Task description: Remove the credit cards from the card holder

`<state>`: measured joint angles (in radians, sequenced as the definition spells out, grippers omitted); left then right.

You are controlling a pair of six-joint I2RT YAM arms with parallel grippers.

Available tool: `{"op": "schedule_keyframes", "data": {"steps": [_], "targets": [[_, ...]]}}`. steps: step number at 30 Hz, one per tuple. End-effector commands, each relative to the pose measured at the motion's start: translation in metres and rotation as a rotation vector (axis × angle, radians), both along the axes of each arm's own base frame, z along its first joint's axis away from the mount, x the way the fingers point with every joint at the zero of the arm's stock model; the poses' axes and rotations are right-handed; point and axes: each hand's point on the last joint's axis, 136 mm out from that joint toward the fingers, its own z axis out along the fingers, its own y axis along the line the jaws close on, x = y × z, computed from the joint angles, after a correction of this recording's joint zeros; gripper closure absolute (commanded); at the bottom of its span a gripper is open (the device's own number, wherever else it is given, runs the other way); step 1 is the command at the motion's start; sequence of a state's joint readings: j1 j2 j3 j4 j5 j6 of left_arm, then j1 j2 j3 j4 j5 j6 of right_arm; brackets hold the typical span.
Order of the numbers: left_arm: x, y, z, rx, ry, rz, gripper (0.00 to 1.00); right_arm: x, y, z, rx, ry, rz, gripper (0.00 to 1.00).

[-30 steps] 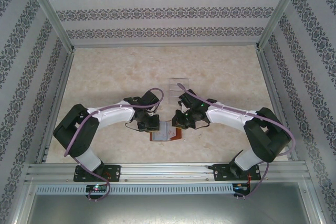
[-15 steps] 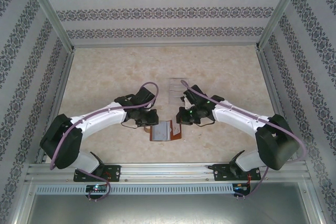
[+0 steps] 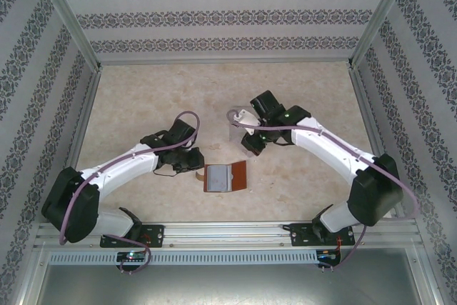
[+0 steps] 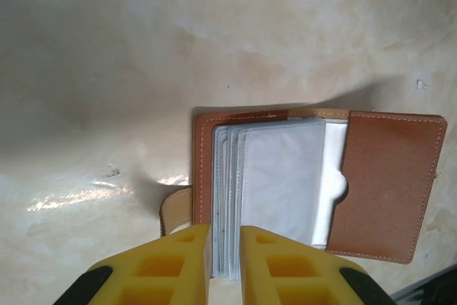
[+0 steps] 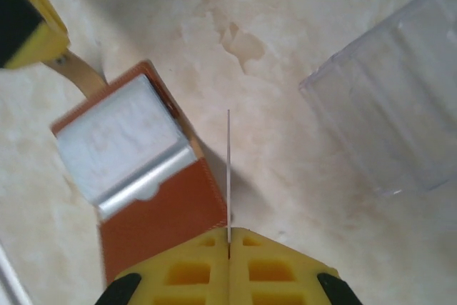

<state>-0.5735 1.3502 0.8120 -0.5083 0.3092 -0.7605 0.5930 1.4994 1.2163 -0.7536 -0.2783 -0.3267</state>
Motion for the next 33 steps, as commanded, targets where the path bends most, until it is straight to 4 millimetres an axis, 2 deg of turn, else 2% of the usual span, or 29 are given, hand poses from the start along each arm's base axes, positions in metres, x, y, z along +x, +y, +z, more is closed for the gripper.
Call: {"op": "schedule_keyframes", "data": {"steps": [1,4,12,25,29,33], "targets": [[0.004,0.006,0.005,-0.02,-0.032,0.022,0.82,0.004,-0.013,-0.003,-0.162,-0.113,0.319,1.0],[0.003,0.011,0.002,-0.017,-0.027,0.031,0.82,0.018,-0.012,-0.001,-0.209,-0.148,0.411,1.0],[0.002,0.017,-0.003,-0.018,-0.011,0.045,0.82,0.049,-0.009,-0.008,-0.292,-0.102,0.54,1.0],[0.004,0.025,-0.003,-0.017,0.004,0.066,0.82,0.093,-0.005,-0.041,-0.381,-0.014,0.62,1.0],[0.005,0.027,0.0,-0.017,0.003,0.071,0.82,0.099,-0.005,-0.049,-0.394,0.02,0.628,1.0],[0.005,0.029,0.001,-0.015,0.003,0.073,0.82,0.095,-0.004,-0.058,-0.388,0.076,0.638,1.0]]}}
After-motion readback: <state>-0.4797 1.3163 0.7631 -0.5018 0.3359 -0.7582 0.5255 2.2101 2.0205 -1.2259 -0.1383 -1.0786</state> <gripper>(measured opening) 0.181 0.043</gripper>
